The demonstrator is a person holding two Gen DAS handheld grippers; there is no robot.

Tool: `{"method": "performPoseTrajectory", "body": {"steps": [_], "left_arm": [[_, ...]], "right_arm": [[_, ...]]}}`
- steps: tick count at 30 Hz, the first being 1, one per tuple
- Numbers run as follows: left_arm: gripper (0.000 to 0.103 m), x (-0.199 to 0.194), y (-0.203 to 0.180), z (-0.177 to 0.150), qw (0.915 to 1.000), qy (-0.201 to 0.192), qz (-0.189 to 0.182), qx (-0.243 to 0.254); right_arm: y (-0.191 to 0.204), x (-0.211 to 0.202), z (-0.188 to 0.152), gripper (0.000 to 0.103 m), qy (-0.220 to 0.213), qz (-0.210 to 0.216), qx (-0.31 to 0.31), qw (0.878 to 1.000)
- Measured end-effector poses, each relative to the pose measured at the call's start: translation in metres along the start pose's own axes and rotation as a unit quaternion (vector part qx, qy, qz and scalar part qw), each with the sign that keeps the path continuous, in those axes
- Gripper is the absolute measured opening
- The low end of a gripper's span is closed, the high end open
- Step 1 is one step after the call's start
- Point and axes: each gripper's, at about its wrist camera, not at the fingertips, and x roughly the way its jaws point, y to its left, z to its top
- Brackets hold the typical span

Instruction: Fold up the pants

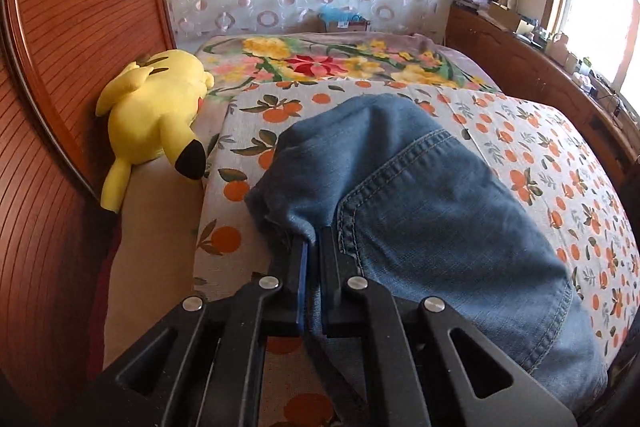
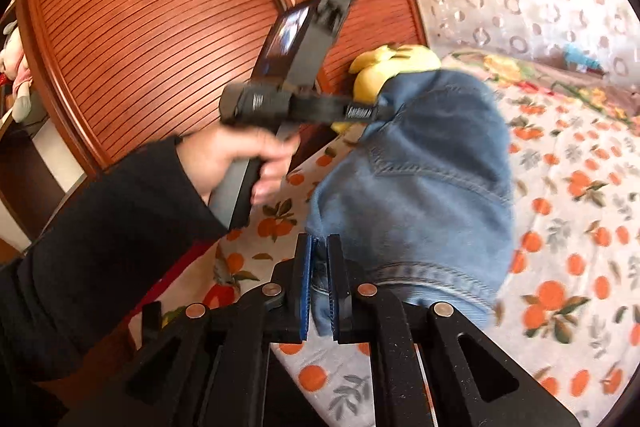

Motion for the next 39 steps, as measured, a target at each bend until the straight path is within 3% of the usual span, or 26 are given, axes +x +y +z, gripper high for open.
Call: {"method": "performPoseTrajectory", "body": {"steps": [6, 11, 14, 18, 22, 28, 31, 39], "left_arm": [[0.006, -0.002, 0.003, -0.001, 1.0, -0.004, -0.003, 0.002], [0.007, -0.006, 0.004, -0.002, 1.0, -0.005, -0.002, -0.001], [0.011, -0.016, 0.009, -0.004, 0.9998, -0.014, -0.001, -0.014], [0.011, -0.049, 0.009, -0.008, 0.9979, -0.057, 0.008, -0.031], [0.011, -0.078, -0.006, -0.01, 0.9954, -0.089, -0.021, -0.028], [0.011, -0.073, -0.042, -0.027, 0.9967, -0.057, -0.056, 0.008], [0.011, -0.07, -0.05, -0.044, 0.997, -0.037, -0.068, 0.008], [0.011, -0.06, -0.056, -0.077, 0.9988, -0.024, -0.043, 0.003]], "right_arm": [[-0.004, -0.032, 0.007, 0.01, -0.033, -0.06, -0.006, 0.998], [-0.02, -0.013, 0.01, 0.018, -0.016, -0.117, -0.008, 0.993], [-0.029, 0.012, 0.006, 0.018, 0.025, -0.119, 0.012, 0.993], [-0.027, 0.02, 0.002, 0.02, 0.027, -0.121, 0.013, 0.992], [-0.025, 0.02, 0.004, 0.021, 0.027, -0.116, 0.016, 0.993], [-0.035, 0.011, -0.002, 0.022, 0.02, -0.103, 0.028, 0.994], [-0.04, 0.002, -0.008, 0.022, 0.007, -0.126, 0.035, 0.991], [-0.047, -0.006, -0.013, 0.022, 0.004, -0.141, 0.045, 0.989]]}}
